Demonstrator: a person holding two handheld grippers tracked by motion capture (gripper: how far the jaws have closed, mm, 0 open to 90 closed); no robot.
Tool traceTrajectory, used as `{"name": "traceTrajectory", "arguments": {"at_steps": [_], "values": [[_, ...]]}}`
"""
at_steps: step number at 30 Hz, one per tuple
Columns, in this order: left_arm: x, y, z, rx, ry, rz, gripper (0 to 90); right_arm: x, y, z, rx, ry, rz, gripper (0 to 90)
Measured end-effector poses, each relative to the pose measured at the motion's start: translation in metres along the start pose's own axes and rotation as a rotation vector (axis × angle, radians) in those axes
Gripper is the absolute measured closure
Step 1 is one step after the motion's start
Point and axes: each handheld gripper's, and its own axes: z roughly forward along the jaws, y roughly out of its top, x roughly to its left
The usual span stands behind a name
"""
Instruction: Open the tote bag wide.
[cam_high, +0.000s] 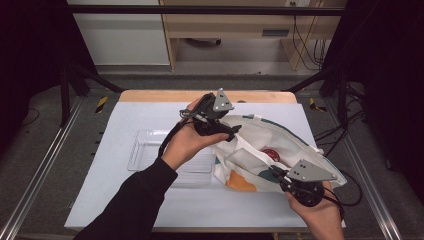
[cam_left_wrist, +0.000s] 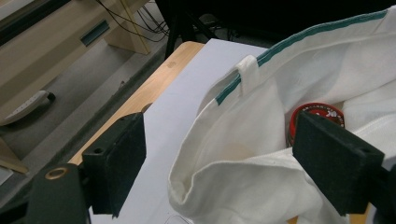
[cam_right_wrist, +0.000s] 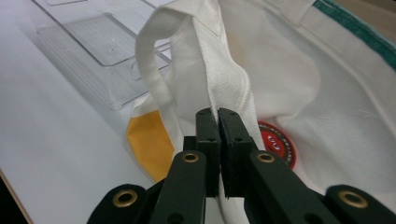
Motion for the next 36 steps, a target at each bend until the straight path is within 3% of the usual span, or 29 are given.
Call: {"name": "traceTrajectory", "arguments": {"at_steps": [7, 17, 36], "values": [[-0.003, 0.006, 0.006, 0.025, -0.021, 0.021, 24.1, 0.005, -0.006, 0.001, -0.011, 0.012, 0.009, 87.6], [-0.005, 0.011, 0.02, 0.036, -0.038, 0.038, 26.4, 0.008, -0.015, 0.001, -0.03, 0.024, 0.027, 86.9], [-0.003, 0.021, 0.047, 0.084, -0.074, 0.096, 39.3, 0.013, -0.019, -0.003, -0.022, 0.048, 0.008, 86.5]]}}
